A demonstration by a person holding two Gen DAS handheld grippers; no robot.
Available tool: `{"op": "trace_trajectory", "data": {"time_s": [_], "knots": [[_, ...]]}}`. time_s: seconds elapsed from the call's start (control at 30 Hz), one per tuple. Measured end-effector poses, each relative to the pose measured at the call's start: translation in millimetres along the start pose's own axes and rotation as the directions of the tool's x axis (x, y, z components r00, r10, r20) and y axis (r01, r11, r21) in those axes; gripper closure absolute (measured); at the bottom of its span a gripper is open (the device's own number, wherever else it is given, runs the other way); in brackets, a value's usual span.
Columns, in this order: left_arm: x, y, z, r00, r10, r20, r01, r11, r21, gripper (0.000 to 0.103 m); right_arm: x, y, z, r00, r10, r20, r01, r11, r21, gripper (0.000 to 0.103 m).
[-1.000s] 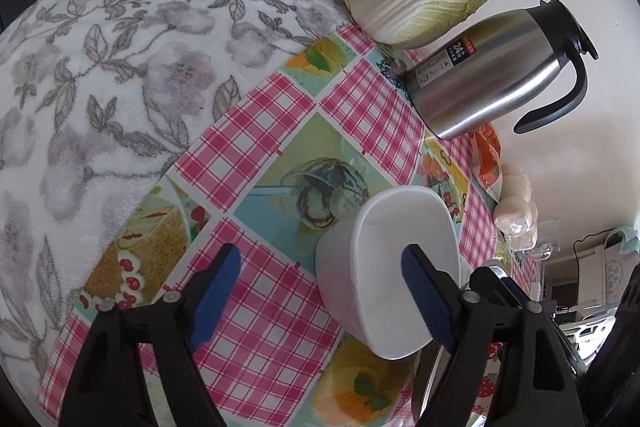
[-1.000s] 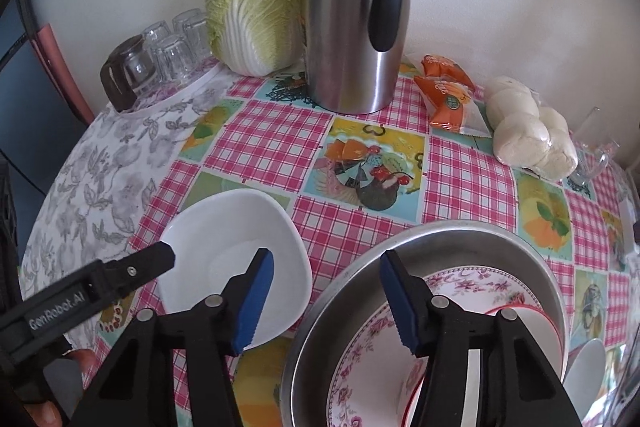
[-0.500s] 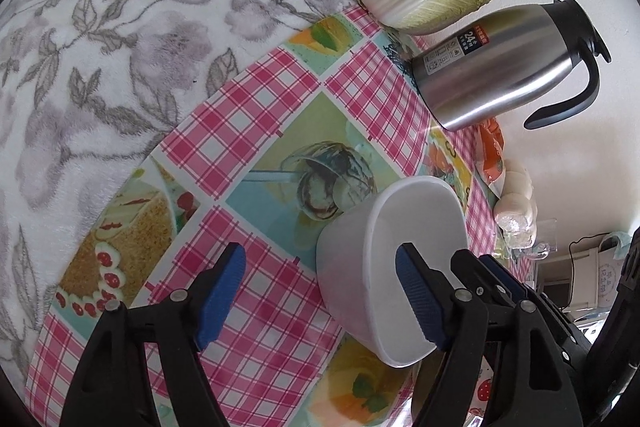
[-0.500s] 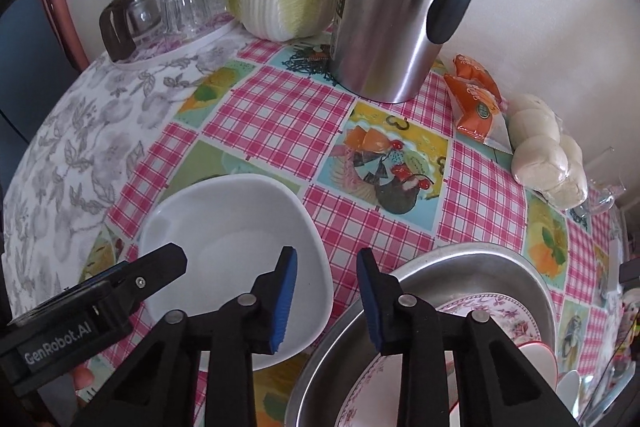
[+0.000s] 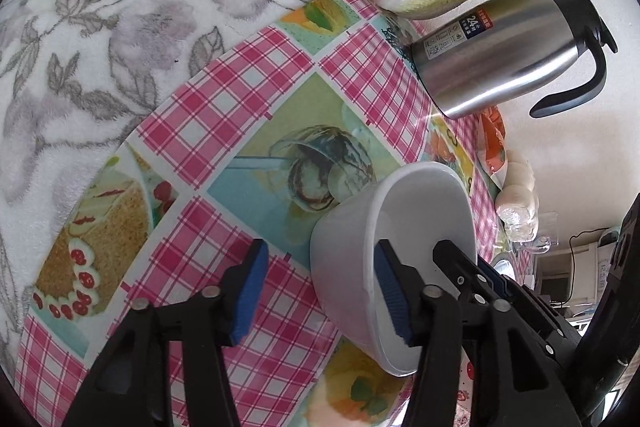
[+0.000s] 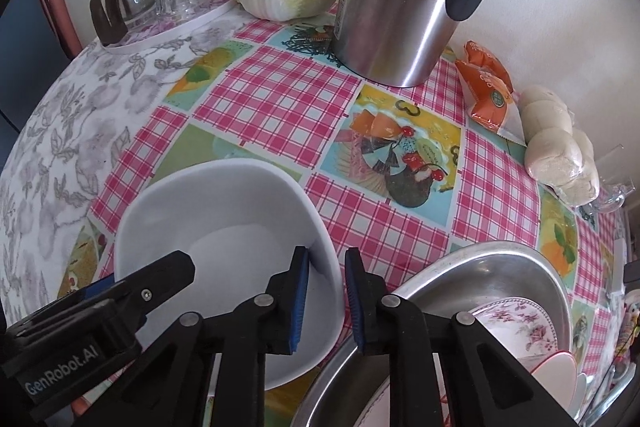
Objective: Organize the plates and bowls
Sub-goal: 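Close both grippers on the rim of the white square bowl, then lift the white square bowl off the table with both grippers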
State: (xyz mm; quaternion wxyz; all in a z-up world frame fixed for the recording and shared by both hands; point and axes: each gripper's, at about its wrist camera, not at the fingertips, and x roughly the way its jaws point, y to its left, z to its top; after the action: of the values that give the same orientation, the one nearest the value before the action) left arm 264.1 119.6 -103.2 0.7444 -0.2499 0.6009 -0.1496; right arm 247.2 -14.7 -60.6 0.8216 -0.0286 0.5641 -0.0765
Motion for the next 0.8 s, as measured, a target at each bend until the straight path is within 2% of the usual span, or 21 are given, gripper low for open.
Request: {"op": "trace_trajectory", "data": {"time_s": [0.1, 0.47, 0.8], "knots": [[1.9, 0.2, -1.0, 1.000, -0.016, 0.000, 0.016, 1.000, -0.005, 0.062, 1.5, 0.5, 0.5, 1.000, 0.002, 0.001, -0.002, 1.000, 0.004, 0.084], [8.2, 3.5, -2.3, 0.996, -0.091, 0.001, 0.091, 0.995, -0.048, 0.070, 4.0, 0.3, 2.3, 1.000, 0.003, 0.001, -0.003, 1.000, -0.006, 0.084], [0.4, 11.8, -2.0, 0.997, -0.079, 0.019, 0.080, 0.995, -0.053, 0.075, -0.8, 8.0, -1.9, 1.000, 0.007, 0.004, -0.006, 0.999, -0.033, 0.086]]}}
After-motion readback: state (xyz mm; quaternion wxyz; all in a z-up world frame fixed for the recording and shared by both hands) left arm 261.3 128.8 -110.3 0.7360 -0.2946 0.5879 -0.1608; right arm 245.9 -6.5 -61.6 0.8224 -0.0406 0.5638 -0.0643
